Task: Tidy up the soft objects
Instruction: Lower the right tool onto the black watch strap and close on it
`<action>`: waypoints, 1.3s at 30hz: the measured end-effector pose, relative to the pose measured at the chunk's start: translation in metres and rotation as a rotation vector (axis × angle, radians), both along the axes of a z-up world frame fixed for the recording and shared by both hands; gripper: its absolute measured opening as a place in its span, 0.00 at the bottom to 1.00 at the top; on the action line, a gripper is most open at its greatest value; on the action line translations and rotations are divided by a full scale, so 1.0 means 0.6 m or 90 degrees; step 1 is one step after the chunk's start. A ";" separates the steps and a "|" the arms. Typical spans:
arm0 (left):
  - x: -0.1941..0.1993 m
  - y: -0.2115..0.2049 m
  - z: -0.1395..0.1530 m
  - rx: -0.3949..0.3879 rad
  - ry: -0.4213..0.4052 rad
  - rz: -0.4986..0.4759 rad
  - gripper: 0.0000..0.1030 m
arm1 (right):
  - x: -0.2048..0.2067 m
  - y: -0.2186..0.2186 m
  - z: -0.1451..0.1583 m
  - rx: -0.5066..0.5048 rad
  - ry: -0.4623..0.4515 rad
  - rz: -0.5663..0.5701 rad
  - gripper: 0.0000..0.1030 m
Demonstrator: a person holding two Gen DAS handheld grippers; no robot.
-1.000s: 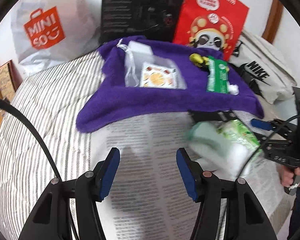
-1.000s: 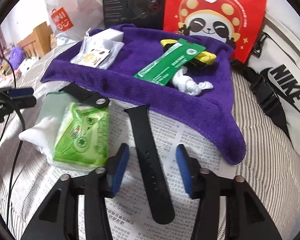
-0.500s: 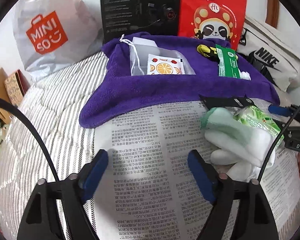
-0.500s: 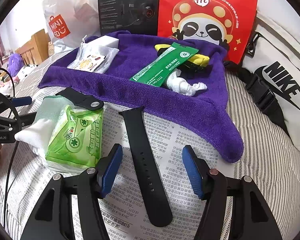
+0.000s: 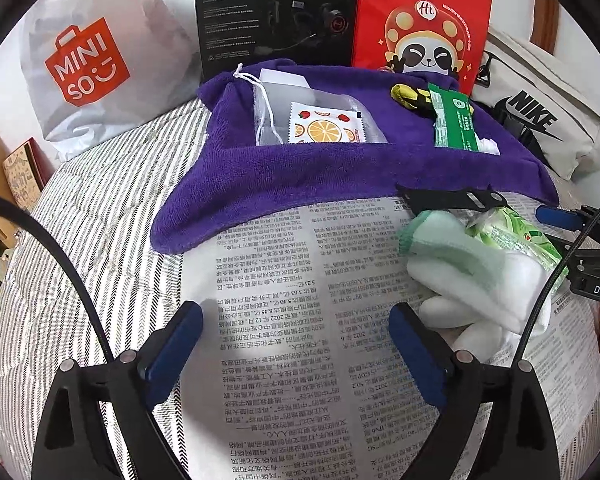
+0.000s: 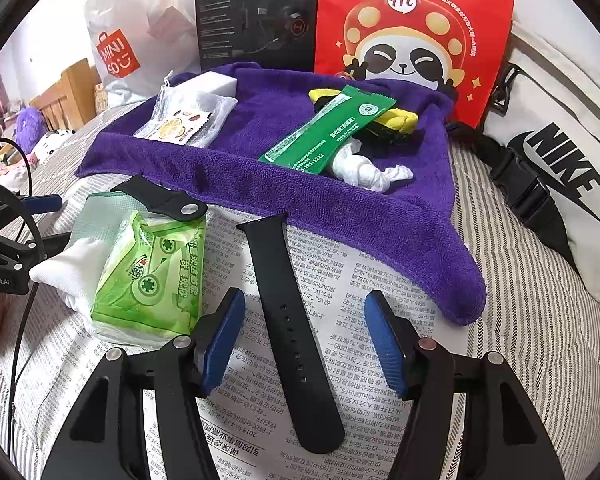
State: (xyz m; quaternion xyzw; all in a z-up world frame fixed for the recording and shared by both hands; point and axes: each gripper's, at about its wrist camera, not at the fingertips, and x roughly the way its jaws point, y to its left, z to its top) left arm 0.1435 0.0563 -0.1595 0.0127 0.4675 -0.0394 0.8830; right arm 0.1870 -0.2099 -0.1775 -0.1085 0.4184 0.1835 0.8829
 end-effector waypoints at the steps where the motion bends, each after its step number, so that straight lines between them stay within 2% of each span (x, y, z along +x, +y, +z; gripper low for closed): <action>1: 0.000 0.000 0.000 -0.001 0.000 0.000 0.92 | -0.001 -0.001 0.001 0.000 0.002 0.003 0.52; 4: -0.001 -0.001 0.000 0.000 0.000 0.000 0.92 | -0.006 -0.010 0.007 0.001 0.020 0.002 0.28; 5: -0.002 -0.001 0.000 0.000 0.000 -0.001 0.92 | -0.008 -0.012 0.009 0.001 0.031 0.003 0.24; 12: -0.003 -0.002 -0.002 -0.001 0.000 -0.004 0.95 | -0.002 0.007 0.010 -0.042 0.045 0.057 0.26; 18: -0.003 -0.002 -0.002 0.000 0.000 -0.004 0.95 | 0.006 0.012 0.015 -0.057 0.067 0.069 0.18; 21: -0.004 -0.002 -0.002 0.000 0.000 -0.004 0.95 | 0.002 0.010 0.017 -0.043 0.088 0.061 0.18; 29: -0.004 -0.005 -0.001 0.000 0.000 -0.007 0.94 | -0.006 0.006 0.015 -0.030 0.082 0.044 0.18; 34: -0.010 -0.010 0.004 0.000 0.000 -0.020 0.88 | -0.021 -0.016 0.028 -0.018 0.085 0.029 0.18; 36: -0.013 -0.012 0.010 0.000 -0.002 -0.029 0.88 | -0.023 -0.026 0.028 -0.017 0.089 0.019 0.04; 39: -0.018 -0.014 0.024 -0.018 -0.015 -0.047 0.88 | -0.024 -0.048 0.030 0.008 0.100 -0.005 0.02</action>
